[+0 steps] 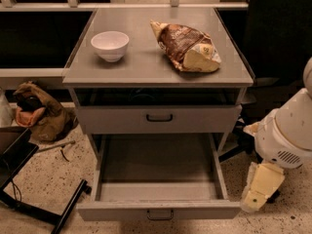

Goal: Close middle drawer

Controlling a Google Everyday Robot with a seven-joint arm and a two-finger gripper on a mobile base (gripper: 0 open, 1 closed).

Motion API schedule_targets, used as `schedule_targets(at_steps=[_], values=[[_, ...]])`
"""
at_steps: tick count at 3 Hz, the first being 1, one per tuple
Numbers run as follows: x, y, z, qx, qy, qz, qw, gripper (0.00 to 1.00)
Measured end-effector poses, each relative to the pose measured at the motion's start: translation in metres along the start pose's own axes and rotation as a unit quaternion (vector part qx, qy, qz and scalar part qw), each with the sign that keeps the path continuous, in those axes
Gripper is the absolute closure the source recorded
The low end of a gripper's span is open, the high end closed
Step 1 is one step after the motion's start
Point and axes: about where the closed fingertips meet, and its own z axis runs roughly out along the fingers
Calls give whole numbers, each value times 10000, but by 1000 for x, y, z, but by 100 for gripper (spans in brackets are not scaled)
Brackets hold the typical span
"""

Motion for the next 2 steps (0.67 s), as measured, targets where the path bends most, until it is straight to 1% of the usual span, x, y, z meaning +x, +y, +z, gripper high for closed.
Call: schedule_targets(at_steps=[1, 2], values=[[9, 3, 31, -213, -316, 75, 9992, 0], [16, 10, 66, -525, -558, 165, 9969, 0]])
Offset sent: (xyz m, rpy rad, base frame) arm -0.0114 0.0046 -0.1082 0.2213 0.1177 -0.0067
